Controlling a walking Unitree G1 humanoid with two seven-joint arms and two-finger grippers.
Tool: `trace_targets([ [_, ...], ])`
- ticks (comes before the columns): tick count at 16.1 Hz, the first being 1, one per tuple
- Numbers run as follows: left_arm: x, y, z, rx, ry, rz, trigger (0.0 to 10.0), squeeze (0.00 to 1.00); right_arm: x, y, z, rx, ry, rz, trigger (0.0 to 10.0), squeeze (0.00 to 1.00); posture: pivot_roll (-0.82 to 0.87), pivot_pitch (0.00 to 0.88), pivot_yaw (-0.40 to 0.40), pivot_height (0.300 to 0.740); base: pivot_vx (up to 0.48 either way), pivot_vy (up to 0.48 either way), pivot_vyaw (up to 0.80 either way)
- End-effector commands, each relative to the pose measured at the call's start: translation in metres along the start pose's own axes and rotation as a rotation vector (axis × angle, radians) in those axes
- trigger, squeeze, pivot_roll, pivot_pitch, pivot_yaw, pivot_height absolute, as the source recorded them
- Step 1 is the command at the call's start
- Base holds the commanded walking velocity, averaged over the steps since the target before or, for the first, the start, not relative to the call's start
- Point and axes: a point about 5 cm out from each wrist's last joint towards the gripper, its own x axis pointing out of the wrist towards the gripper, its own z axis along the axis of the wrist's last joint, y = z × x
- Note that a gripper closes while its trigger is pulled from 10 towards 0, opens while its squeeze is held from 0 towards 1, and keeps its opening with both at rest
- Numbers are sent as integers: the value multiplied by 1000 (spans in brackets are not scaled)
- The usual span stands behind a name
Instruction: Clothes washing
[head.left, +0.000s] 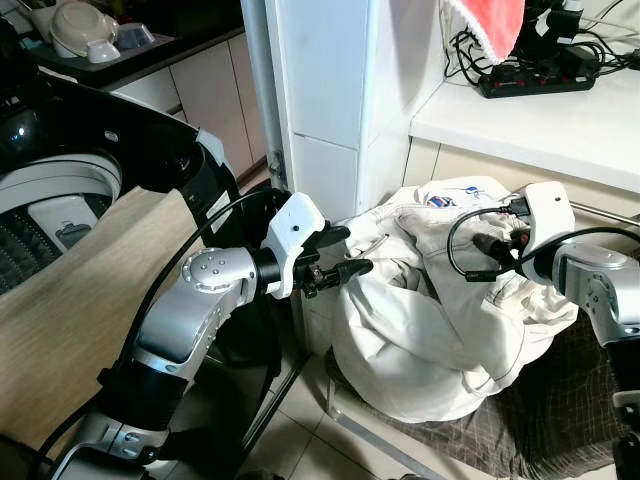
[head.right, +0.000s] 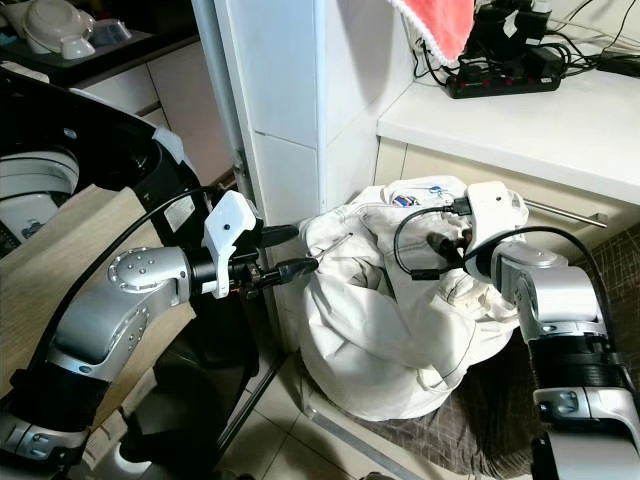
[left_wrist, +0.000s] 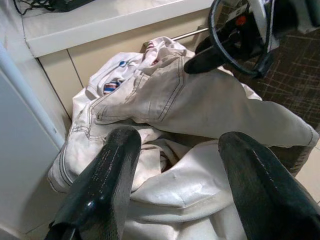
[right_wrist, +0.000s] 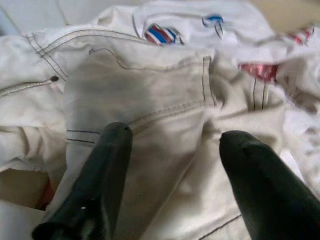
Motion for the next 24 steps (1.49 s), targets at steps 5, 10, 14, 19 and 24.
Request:
trace_targets([
  [5, -1, -5, 1, 10, 15, -42, 10000, 0, 10, 15, -12, 199, 49, 144, 10000, 0, -152, 0, 79, 740, 0, 0, 0],
  [10, -2, -4, 2, 12, 20, -44, 10000, 0, 13, 21, -13, 215, 46, 180, 0, 0, -147, 0, 81, 740, 0, 0, 0],
  [14, -2, -4, 2, 16, 26, -43, 10000, 0, 13, 21, -13, 207, 36, 187, 0, 0, -149, 0, 82, 740, 0, 0, 0],
  [19, -1, -3, 1, 25, 30, -39, 10000, 0, 13, 22, -9, 202, 2, 204, 0, 0, -148, 0, 80, 740, 0, 0, 0],
  [24, 0, -3, 1, 28, 26, -31, 10000, 0, 12, 22, -5, 199, -30, 219, 0, 0, -152, 0, 77, 740, 0, 0, 0],
])
